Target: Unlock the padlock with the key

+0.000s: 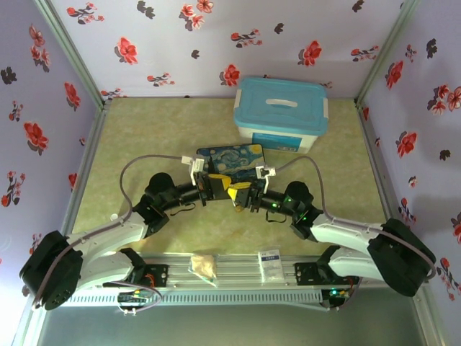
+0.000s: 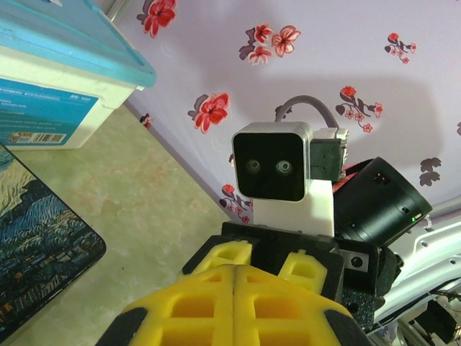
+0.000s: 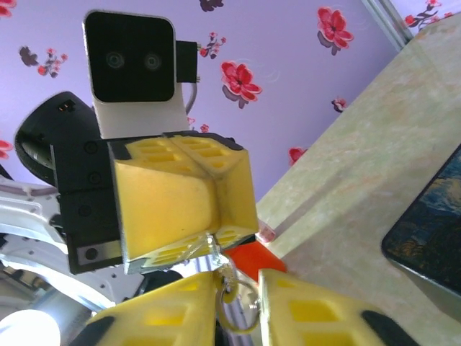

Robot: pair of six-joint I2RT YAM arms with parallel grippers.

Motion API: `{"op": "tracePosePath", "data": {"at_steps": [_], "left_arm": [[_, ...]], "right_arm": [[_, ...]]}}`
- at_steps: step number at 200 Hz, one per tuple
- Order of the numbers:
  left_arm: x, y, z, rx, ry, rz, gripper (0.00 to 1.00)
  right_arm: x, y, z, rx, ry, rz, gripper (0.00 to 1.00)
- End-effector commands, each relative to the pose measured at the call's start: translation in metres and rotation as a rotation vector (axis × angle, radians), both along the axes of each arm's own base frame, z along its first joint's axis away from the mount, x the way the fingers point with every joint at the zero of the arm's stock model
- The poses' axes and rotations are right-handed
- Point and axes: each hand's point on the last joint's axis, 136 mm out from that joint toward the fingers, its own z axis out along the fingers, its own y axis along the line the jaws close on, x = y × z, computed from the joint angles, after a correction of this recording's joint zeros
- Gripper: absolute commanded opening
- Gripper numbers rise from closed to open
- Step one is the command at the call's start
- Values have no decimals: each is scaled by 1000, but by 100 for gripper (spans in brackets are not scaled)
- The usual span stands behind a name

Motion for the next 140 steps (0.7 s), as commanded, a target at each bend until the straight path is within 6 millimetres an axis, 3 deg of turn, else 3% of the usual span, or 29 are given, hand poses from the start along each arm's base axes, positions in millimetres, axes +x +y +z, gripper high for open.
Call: {"op": "tracePosePath", "data": {"at_steps": [1, 31, 50, 59, 78, 92, 117, 140], "left_arm": [[-2, 2, 5, -29, -26, -10, 0], [-1, 2, 3, -25, -22, -8, 0], [3, 7, -2, -17, -14, 24, 0], [10, 13, -6, -8, -4, 71, 12], [19, 29, -13, -3, -3, 176, 56], [26, 38, -20, 50, 3, 247, 66], [38, 51, -49, 240, 81, 363, 64], [34, 49, -80, 342, 160, 385, 61]], "right_arm": [[0, -1, 11, 50, -31, 2, 14], [1, -2, 10, 55, -32, -12, 1], [3, -3, 2, 28, -15, -25, 0], [5, -4, -5, 2, -2, -40, 0], [13, -9, -24, -84, 37, -101, 0], [20, -16, -41, -173, 67, -155, 0], [25, -31, -65, -313, 105, -233, 0], [28, -48, -84, -417, 155, -300, 0]]}}
